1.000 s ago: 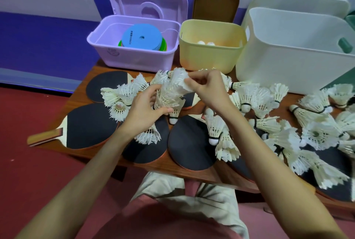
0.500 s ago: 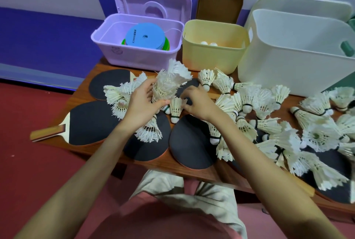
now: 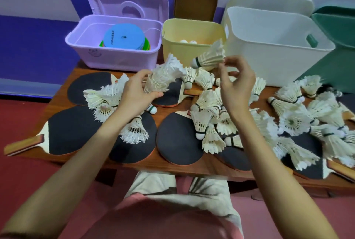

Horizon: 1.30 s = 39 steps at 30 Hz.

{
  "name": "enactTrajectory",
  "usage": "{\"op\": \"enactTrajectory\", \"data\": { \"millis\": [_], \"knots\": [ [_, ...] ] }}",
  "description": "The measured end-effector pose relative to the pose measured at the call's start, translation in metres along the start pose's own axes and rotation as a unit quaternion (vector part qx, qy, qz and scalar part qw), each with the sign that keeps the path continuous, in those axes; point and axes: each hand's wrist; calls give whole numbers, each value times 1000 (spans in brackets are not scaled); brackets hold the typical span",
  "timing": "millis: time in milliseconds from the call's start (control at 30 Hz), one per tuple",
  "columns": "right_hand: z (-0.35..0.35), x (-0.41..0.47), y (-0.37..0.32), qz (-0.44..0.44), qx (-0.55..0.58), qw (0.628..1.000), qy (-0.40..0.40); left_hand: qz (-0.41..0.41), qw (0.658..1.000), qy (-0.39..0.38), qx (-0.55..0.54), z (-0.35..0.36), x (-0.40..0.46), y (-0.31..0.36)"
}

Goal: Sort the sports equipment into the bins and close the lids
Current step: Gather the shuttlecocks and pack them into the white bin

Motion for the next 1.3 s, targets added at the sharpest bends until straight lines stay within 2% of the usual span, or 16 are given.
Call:
{"op": "enactTrajectory", "data": {
  "millis": [267,467,567,667,800,967,1100,1300],
  "knots": [
    [-24,32,4,-35,-14,998,-48,103,992,-68,28,43,58,55],
    [-65,104,21,-5,-1,999,44,205,974,-89,31,78,127,122],
    [-83,148,40,30,-38,996,69,260,955,-117,80,108,166,150],
    [-98,186,57,70,-83,989,98,250,949,-166,97,144,208,168],
    [-115,231,75,116,-203,965,120,242,940,-217,104,188,252,190],
    [-121,278,104,137,-281,943,111,170,934,-307,68,251,291,193],
    [-126,311,116,130,-352,923,86,155,933,-325,21,293,318,182],
    [-109,334,142,102,-414,903,53,131,928,-347,19,351,347,155]
  ]
}}
Point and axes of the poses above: each hand's wrist, its own x-axis towards the middle knuckle, its own z-axis out of the palm, y = z × x, and after that the axes turned 10 degrees about z, right-handed
